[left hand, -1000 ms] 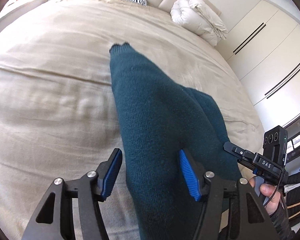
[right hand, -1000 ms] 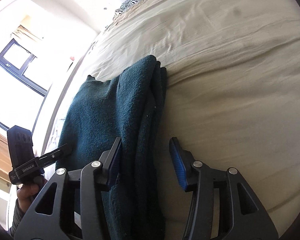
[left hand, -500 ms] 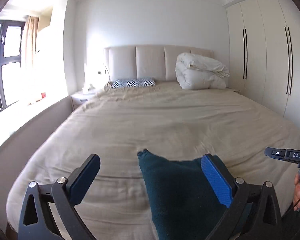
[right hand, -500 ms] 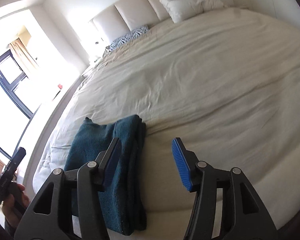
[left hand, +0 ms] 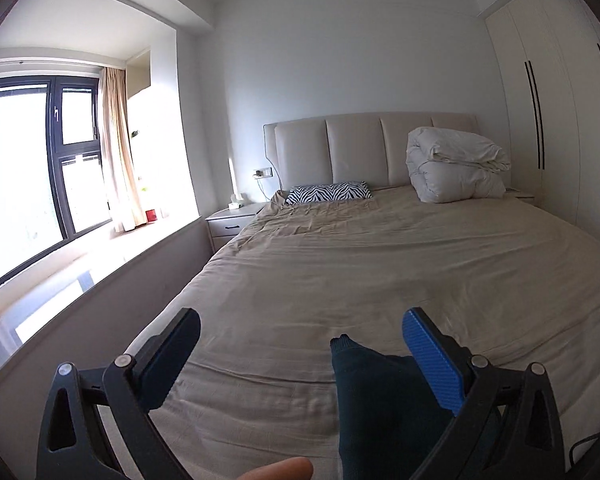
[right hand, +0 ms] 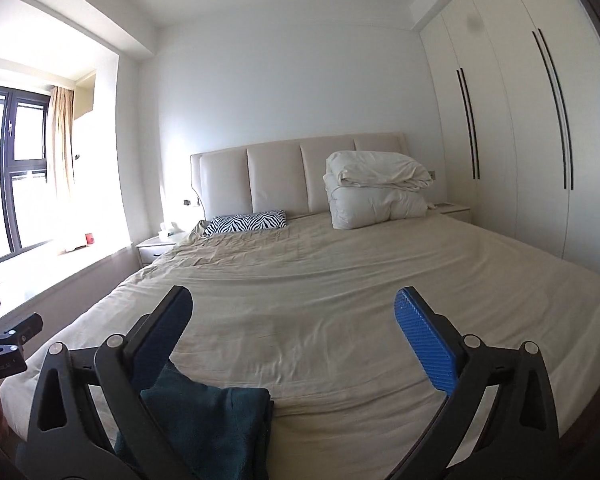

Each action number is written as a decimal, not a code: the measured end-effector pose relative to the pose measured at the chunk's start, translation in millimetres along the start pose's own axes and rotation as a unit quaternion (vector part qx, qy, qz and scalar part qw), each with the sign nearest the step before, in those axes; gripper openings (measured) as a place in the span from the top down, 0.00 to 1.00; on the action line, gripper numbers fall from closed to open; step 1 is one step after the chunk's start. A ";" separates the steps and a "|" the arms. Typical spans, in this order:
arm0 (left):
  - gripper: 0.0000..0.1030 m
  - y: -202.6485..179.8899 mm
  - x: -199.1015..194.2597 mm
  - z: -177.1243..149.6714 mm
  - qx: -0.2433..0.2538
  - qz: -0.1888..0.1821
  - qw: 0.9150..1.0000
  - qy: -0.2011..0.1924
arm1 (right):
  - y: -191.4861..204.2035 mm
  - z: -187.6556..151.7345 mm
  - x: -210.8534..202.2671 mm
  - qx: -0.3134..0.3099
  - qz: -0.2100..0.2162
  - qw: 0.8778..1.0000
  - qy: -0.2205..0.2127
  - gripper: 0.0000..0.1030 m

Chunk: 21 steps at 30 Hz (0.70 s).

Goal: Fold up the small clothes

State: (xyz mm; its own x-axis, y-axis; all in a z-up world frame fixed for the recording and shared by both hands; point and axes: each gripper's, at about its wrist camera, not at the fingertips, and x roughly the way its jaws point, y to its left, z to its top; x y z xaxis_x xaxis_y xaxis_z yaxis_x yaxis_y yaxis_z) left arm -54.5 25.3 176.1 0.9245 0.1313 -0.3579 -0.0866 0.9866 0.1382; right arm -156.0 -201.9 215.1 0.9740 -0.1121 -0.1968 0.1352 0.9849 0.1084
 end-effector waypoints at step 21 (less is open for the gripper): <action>0.00 -28.6 72.3 -117.2 -0.033 -0.072 0.965 0.248 | 34.5 -147.5 65.4 0.004 0.000 0.947 0.320 0.00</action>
State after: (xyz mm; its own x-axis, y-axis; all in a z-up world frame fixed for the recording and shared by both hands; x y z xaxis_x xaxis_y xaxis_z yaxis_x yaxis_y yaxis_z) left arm -28.7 18.0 38.0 0.6382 0.0057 -0.7699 -0.0079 1.0000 0.0008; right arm -114.4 -155.8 62.2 0.6650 -0.0074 -0.7468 0.1400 0.9835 0.1149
